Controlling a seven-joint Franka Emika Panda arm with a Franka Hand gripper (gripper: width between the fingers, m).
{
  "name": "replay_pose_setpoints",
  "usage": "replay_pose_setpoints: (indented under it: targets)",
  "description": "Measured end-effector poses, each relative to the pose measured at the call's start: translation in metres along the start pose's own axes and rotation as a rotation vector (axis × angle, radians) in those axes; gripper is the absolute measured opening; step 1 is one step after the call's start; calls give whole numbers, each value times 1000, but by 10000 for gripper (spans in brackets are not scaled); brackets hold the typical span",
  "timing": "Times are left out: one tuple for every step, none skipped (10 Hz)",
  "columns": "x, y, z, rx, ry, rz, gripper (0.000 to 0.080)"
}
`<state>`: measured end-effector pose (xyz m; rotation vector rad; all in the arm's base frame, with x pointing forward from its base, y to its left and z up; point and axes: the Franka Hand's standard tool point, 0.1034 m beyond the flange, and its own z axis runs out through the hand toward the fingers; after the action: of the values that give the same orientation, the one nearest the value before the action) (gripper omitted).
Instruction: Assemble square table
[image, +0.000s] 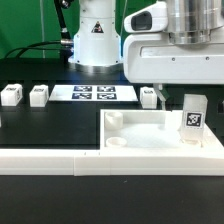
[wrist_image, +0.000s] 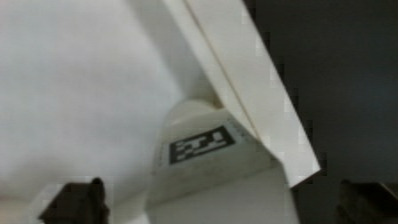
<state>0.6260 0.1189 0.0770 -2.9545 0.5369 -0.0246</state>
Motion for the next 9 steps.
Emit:
replay_pose_setpoints:
  targets:
    - [-3, -3, 4, -3, 5, -62, 649]
    - [-3, -3, 4, 0, 4, -51, 649]
    - [-3, -3, 4, 1, 3, -23, 526]
    - [-3, -3, 4, 3, 2, 6, 526]
    - [-4, -3, 4, 4, 1, 82, 388]
    - [-5, 0, 5, -2, -5, 159, 298]
    - [-5, -1, 5, -2, -5, 210, 297]
    - [-5, -1, 5, -1, -5, 257, 297]
    - [-5, -1, 5, 0, -6, 319, 297]
